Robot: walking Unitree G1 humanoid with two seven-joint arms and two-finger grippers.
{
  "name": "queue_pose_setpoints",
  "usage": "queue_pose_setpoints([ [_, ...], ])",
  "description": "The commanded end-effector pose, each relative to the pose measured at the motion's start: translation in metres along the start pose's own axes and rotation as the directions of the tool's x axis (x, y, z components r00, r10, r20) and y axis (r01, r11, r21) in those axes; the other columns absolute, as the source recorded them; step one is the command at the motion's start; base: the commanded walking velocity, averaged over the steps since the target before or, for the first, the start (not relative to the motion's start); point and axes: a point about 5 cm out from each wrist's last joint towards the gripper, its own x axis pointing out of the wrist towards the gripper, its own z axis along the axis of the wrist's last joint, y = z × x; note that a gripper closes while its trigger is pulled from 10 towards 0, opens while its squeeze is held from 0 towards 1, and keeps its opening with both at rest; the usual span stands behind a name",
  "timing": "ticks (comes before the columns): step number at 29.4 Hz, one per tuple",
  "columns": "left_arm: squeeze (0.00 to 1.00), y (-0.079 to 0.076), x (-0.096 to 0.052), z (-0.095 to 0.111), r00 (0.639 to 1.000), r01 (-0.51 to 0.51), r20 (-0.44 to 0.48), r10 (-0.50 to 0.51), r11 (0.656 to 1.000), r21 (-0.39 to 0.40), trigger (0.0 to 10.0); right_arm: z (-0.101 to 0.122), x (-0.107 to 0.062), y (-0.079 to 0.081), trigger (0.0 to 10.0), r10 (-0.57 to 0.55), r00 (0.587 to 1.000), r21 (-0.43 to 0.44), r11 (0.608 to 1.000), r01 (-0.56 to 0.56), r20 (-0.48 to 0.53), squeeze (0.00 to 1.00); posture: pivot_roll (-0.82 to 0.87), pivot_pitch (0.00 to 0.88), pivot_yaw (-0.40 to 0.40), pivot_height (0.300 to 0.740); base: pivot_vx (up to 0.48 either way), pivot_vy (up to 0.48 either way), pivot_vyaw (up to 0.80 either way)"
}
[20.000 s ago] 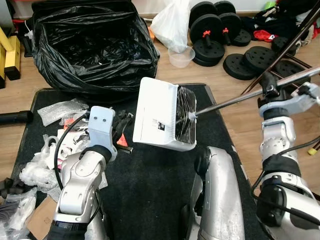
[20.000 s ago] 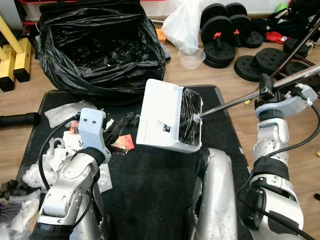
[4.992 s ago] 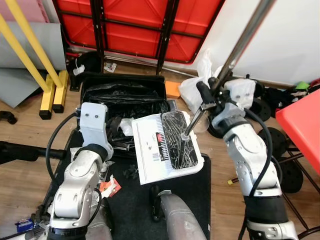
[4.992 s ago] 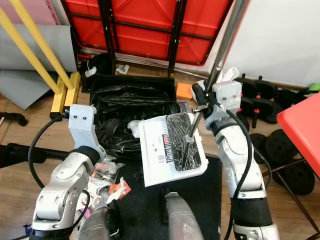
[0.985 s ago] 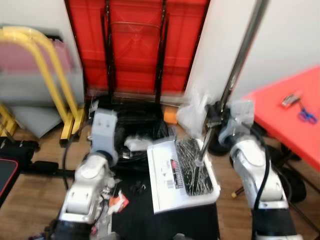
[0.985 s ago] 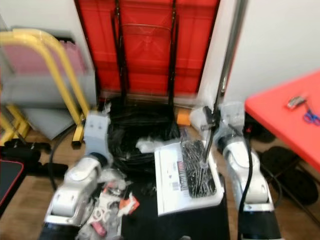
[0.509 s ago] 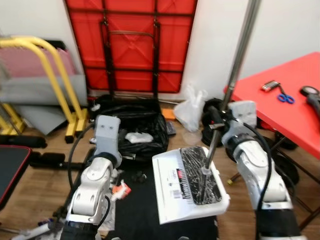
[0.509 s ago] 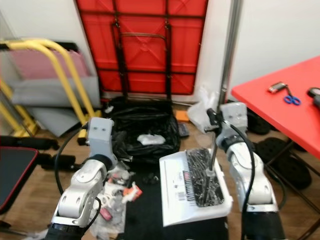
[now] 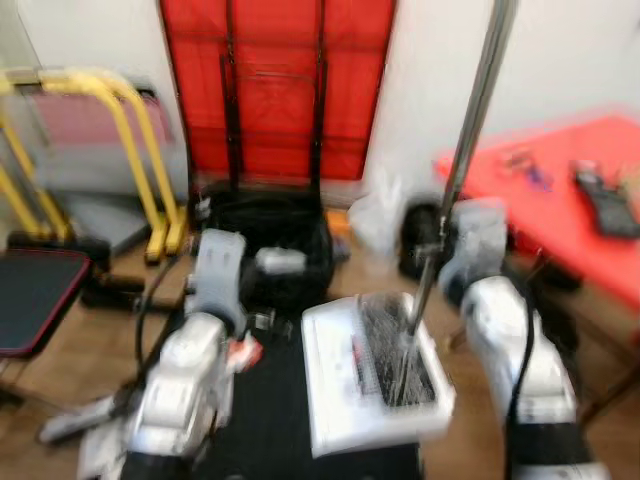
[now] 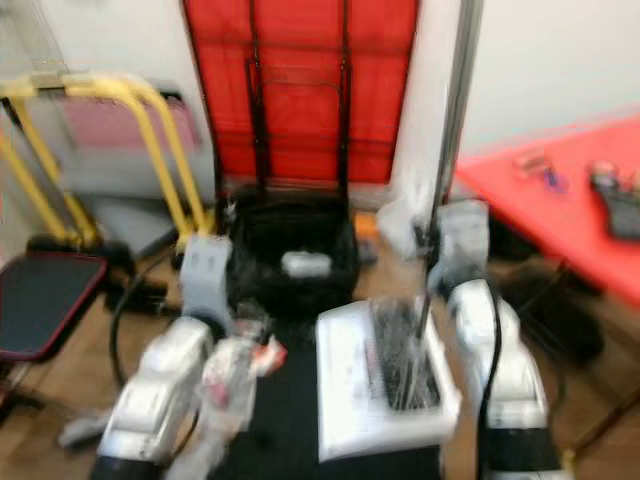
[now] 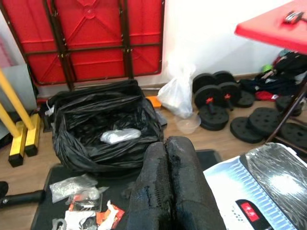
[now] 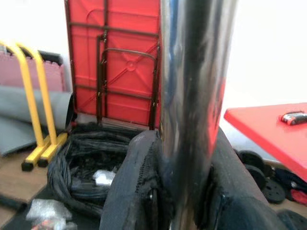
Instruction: Sweep floor
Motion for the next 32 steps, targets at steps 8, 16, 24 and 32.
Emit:
queue_pose_setpoints([
  [8,0.00,-0.0004,-0.0013,-0.0007,1.000,0.005,0.004,-0.005,1.000,0.009,10.0,0.0151,0.0015,-0.0036,10.0,-0.011,0.998,-0.015,1.000,0.012,0.064,0.00,-0.13,0.073,-0.145,0.740,0.000,0.000,0.00],
  [16,0.00,-0.0011,-0.0022,0.0015,0.999,0.030,0.014,-0.030,1.000,-0.008,10.0,0.0161,0.0011,-0.0019,10.0,0.011,0.997,-0.011,1.000,-0.011,0.072,0.00,-0.13,0.074,-0.146,0.740,0.000,0.000,0.00],
  [24,0.00,-0.0008,-0.0020,0.0012,1.000,0.023,0.013,-0.023,1.000,-0.005,10.0,0.0169,0.0011,-0.0025,10.0,0.009,0.997,-0.011,1.000,-0.008,0.076,0.00,-0.13,0.075,-0.148,0.740,0.000,0.000,0.00],
  [32,0.00,-0.0004,-0.0018,0.0014,1.000,0.015,0.015,-0.014,1.000,-0.004,10.0,0.0179,0.0015,-0.0027,10.0,0.015,0.997,-0.008,1.000,-0.014,0.081,0.00,-0.13,0.077,-0.149,0.740,0.000,0.000,0.00],
])
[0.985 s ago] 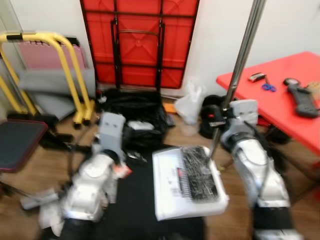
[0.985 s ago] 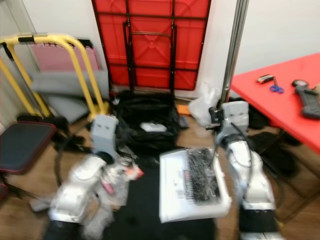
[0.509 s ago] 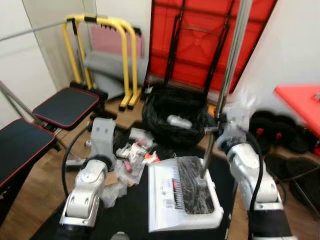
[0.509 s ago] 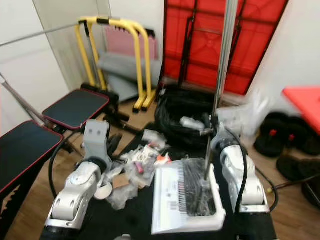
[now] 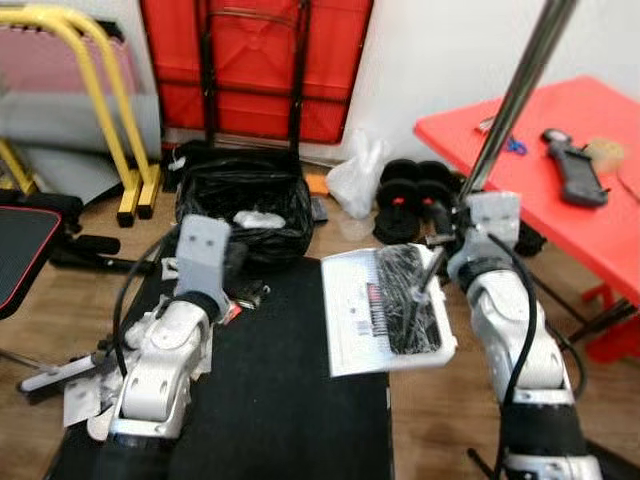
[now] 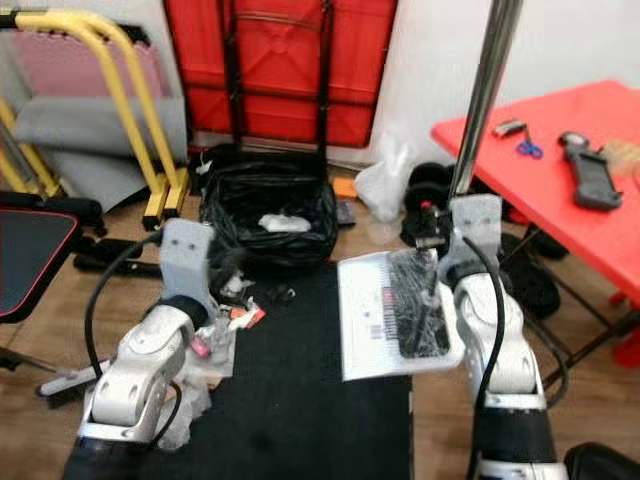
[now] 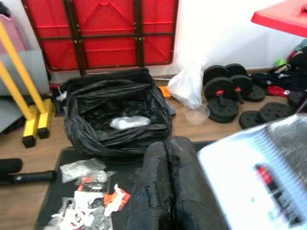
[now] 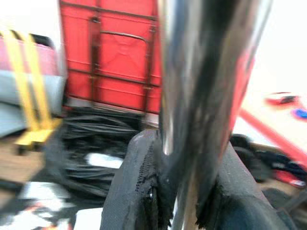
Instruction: Sweep floor
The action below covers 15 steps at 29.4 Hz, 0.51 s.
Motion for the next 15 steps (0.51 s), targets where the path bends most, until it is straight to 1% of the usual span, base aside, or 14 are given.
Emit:
queue_pose_setpoints([
  [1,0.00,-0.0044,0.0001,-0.0029,1.000,0.012,-0.012,-0.012,1.000,-0.001,10.0,0.0137,0.0001,-0.0005,10.0,0.006,0.997,-0.001,1.000,-0.006,0.070,0.00,-0.13,0.077,-0.149,0.740,0.000,0.000,0.00],
  [7,0.00,-0.0043,-0.0001,-0.0027,1.000,0.012,-0.011,-0.012,1.000,0.000,10.0,0.0152,0.0001,-0.0012,10.0,0.009,0.997,0.005,1.000,-0.009,0.077,0.00,-0.13,0.078,-0.148,0.740,0.000,0.000,0.00],
  [12,0.00,-0.0048,-0.0009,-0.0024,1.000,0.026,-0.005,-0.026,1.000,-0.003,10.0,0.0173,-0.0015,-0.0033,10.0,0.009,0.995,0.028,1.000,-0.012,0.097,0.00,-0.13,0.079,-0.148,0.740,0.000,0.000,0.00],
  [15,0.00,-0.0037,-0.0018,-0.0036,1.000,0.030,-0.006,-0.030,1.000,-0.005,10.0,0.0138,-0.0018,-0.0063,10.0,-0.005,0.997,0.026,1.000,0.003,0.076,0.00,-0.13,0.079,-0.148,0.740,0.293,0.000,0.57],
])
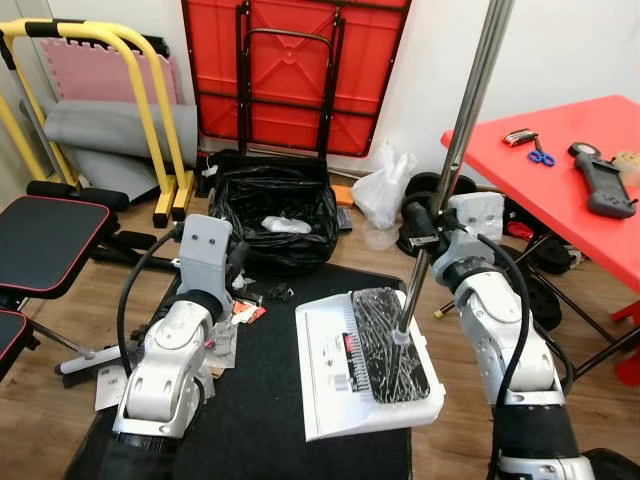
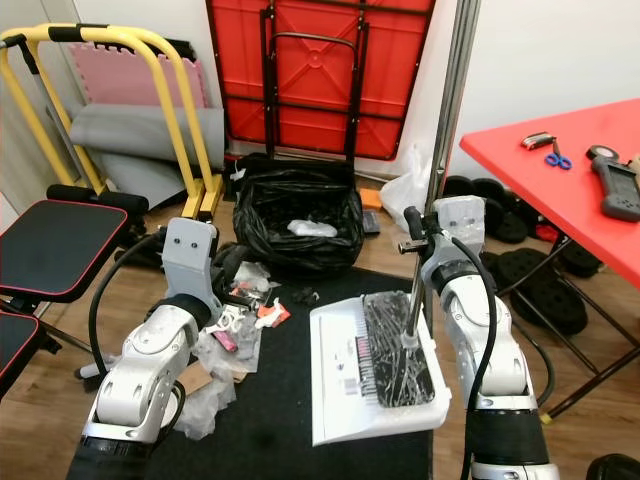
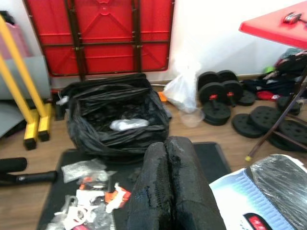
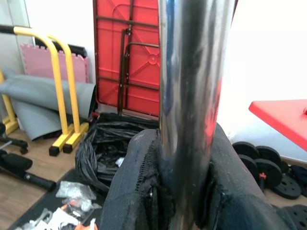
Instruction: Sweep floor
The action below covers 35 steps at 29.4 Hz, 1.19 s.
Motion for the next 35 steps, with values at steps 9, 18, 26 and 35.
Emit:
queue_pose_setpoints([
  [9,0.00,-0.001,-0.002,-0.002,1.000,0.019,-0.003,-0.019,1.000,-0.005,10.0,0.016,0.000,-0.004,10.0,-0.002,0.997,0.008,1.000,0.002,0.082,0.00,-0.13,0.076,-0.147,0.740,0.310,0.000,0.47],
  [18,0.00,-0.002,-0.002,-0.002,1.000,0.024,-0.004,-0.024,1.000,-0.005,10.0,0.013,0.001,-0.002,10.0,-0.010,0.998,0.020,1.000,0.009,0.070,0.00,-0.13,0.074,-0.147,0.740,0.304,0.000,0.16],
  [26,0.00,-0.004,-0.002,-0.003,1.000,0.029,-0.001,-0.029,0.999,-0.023,10.0,0.012,0.007,-0.006,10.0,-0.057,0.998,0.020,0.998,0.057,0.032,0.00,-0.12,0.072,-0.147,0.740,0.000,0.000,0.00],
  [35,0.00,-0.004,-0.008,-0.006,0.999,0.035,-0.014,-0.035,0.999,-0.029,10.0,0.004,0.017,-0.036,10.0,-0.172,0.985,0.004,0.985,0.172,0.032,0.00,-0.12,0.114,-0.143,0.715,0.000,0.000,0.00],
])
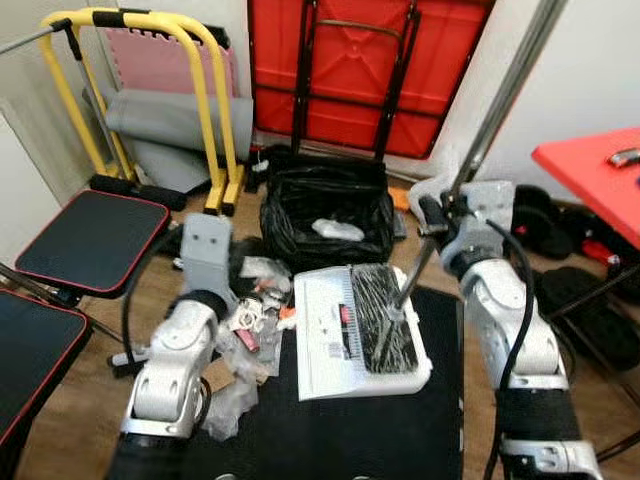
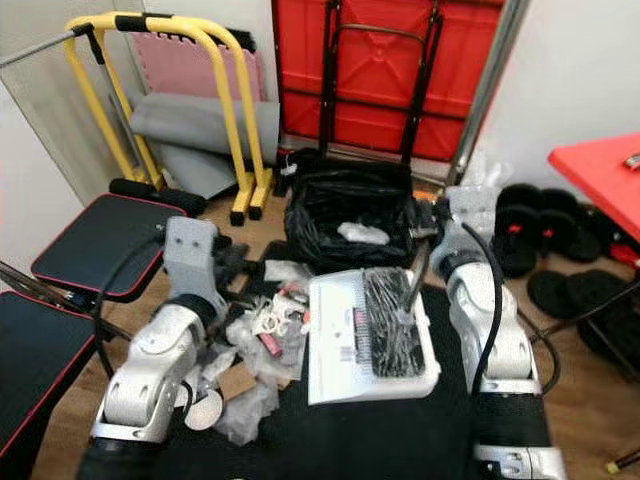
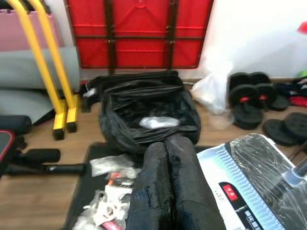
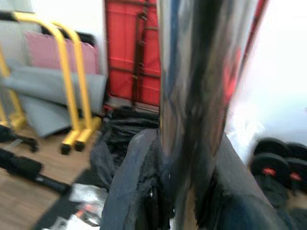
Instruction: Sweep floor
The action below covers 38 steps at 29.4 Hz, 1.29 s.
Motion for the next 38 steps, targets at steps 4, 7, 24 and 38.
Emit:
queue_pose_setpoints([
  [4,0.00,0.004,-0.008,-0.007,0.999,-0.010,-0.036,0.010,1.000,0.000,10.0,0.014,0.004,-0.024,10.0,-0.097,0.991,0.002,0.995,0.097,0.093,0.00,-0.12,0.136,-0.142,0.705,0.000,0.000,0.00],
  [7,0.00,0.019,-0.016,-0.008,0.997,-0.050,-0.052,0.051,0.999,0.019,10.0,0.013,0.003,-0.038,10.0,-0.171,0.979,-0.044,0.983,0.177,0.113,0.00,-0.12,0.172,-0.145,0.690,0.000,0.000,0.00],
  [24,0.00,0.030,-0.032,-0.007,0.994,-0.052,-0.089,0.057,0.997,0.048,10.0,0.016,0.007,-0.044,10.0,-0.215,0.964,-0.017,0.975,0.220,0.158,0.00,-0.10,0.260,-0.127,0.645,0.000,0.000,0.00],
  [38,0.00,0.029,-0.032,-0.004,0.994,-0.033,-0.100,0.038,0.998,0.053,10.0,0.041,0.011,-0.044,10.0,-0.184,0.943,0.009,0.982,0.189,0.277,0.00,-0.10,0.260,-0.120,0.605,0.000,0.000,0.00],
])
